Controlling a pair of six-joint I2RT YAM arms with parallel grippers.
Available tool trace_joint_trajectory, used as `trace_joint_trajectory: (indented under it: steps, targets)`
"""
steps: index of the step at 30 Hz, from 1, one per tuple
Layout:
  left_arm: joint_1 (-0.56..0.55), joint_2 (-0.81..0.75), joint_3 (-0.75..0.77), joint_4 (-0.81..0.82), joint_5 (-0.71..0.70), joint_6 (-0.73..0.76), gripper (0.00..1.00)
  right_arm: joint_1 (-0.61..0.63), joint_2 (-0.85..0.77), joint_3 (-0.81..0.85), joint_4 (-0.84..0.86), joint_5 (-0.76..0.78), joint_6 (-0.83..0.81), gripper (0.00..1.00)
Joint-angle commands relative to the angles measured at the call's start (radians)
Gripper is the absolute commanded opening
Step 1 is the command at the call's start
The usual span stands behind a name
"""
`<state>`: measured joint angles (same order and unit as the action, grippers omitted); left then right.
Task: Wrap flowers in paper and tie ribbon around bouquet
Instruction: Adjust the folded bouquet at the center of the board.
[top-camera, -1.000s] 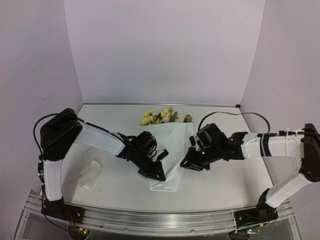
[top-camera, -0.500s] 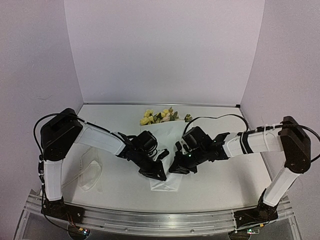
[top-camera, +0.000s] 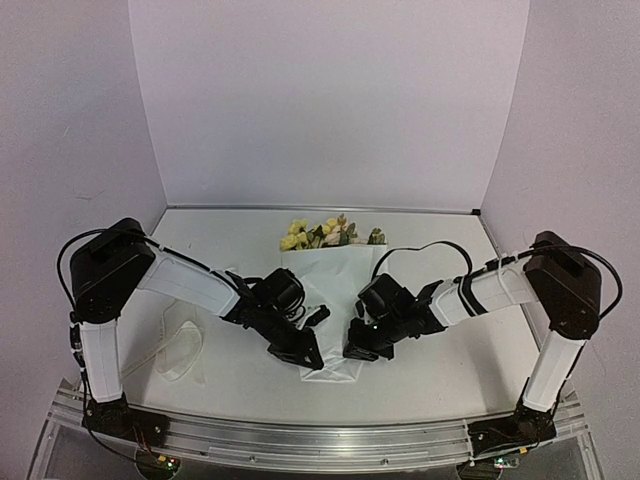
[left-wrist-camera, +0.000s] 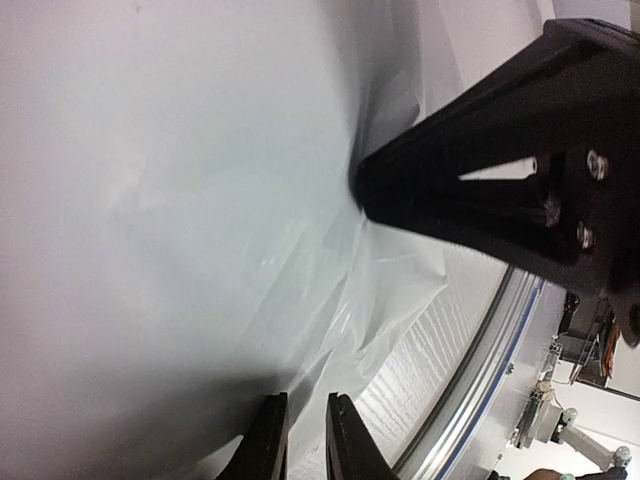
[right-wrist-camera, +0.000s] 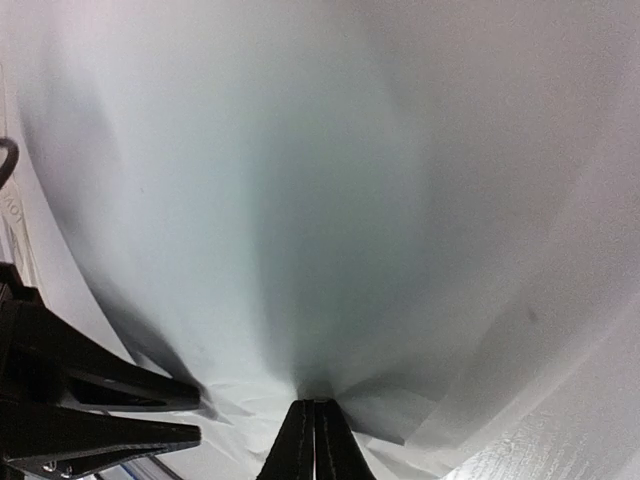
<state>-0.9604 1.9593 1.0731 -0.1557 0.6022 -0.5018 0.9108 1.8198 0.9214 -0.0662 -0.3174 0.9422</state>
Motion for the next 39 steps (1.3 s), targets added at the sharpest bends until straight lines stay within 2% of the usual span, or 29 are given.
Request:
trace_joint_trajectory:
  steps: [1, 6, 15, 25, 34, 39]
  targets:
    - [0.000, -0.043, -0.059, 0.039, 0.016, -0.013, 0.16, -0.002, -0.001, -0.041, 0.014, 0.114, 0.052, 0.05]
    - [-0.004, -0.024, -0.082, 0.053, 0.017, -0.034, 0.15, -0.002, 0.006, -0.046, 0.025, 0.117, 0.069, 0.05]
    - [-0.011, -0.001, -0.109, -0.054, -0.058, -0.021, 0.13, -0.054, -0.006, -0.093, 0.025, 0.097, 0.086, 0.05]
    - [-0.012, -0.020, -0.113, -0.046, -0.057, -0.021, 0.12, -0.093, -0.057, -0.131, 0.048, 0.033, 0.074, 0.06]
    - [0.002, -0.138, 0.012, -0.075, -0.150, -0.019, 0.20, -0.103, -0.195, -0.006, -0.047, -0.076, 0.011, 0.09]
    - [0.104, -0.178, 0.060, -0.053, -0.183, -0.038, 0.21, -0.107, -0.251, 0.062, -0.136, -0.108, -0.046, 0.12]
